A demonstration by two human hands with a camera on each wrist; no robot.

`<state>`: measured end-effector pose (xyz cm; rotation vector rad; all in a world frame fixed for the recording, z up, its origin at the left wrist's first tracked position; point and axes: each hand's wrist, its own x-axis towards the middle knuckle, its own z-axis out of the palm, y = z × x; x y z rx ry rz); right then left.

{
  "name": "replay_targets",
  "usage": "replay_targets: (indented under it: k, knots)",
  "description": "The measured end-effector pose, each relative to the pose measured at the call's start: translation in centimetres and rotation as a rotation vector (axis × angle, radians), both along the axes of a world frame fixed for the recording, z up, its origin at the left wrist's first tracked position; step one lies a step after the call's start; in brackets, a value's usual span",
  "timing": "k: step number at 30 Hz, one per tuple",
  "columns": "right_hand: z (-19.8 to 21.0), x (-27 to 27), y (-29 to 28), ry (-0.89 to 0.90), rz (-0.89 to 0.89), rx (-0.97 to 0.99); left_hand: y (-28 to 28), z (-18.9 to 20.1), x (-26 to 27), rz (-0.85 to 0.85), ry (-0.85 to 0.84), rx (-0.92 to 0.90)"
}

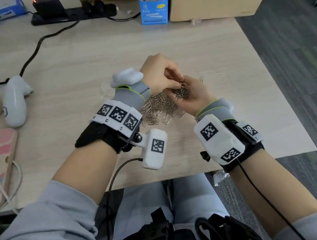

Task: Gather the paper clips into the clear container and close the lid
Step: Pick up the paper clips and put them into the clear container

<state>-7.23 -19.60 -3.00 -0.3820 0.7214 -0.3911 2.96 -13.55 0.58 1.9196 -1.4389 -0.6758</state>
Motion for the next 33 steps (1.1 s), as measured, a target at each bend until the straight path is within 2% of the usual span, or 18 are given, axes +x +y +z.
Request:
replay_targets:
  k: [4, 8, 11, 14, 16, 21, 26, 33]
  knots:
    - [-0.2, 0.9, 0.6, -0.002, -0.013, 0.052, 1.9, 0.8, 1.2, 0.055, -0.012, -0.062]
    - [-0.1, 1.7, 1.6, -0.083, -0.009, 0.134, 5.2, 0.4, 3.3, 0.241, -0.064, -0.105]
    - [0.0, 2.4, 2.7, -0.067, -0.004, 0.131, 8.6, -0.5, 4.5, 0.335, -0.072, -0.024]
    - [0.3, 2.8, 3.4, -0.060, -0.010, 0.140, 11.2, -1.4, 4.7, 0.381, -0.094, 0.169]
    - [0.5, 3.0, 4.3, -0.077, 0.004, 0.151, 12.4, -2.3, 4.8, 0.400, -0.116, 0.229]
    - [1.2, 3.7, 5.6, -0.093, 0.068, 0.130, 12.7, -2.6, 4.1, 0.442, -0.077, 0.078]
    - [2.6, 4.3, 6.8, -0.073, 0.128, 0.079, 11.5, -1.6, 3.7, 0.401, -0.187, 0.045]
    - [3.6, 5.3, 7.4, 0.061, 0.211, 0.010, 10.9, -1.7, 3.5, 0.380, -0.099, -0.053]
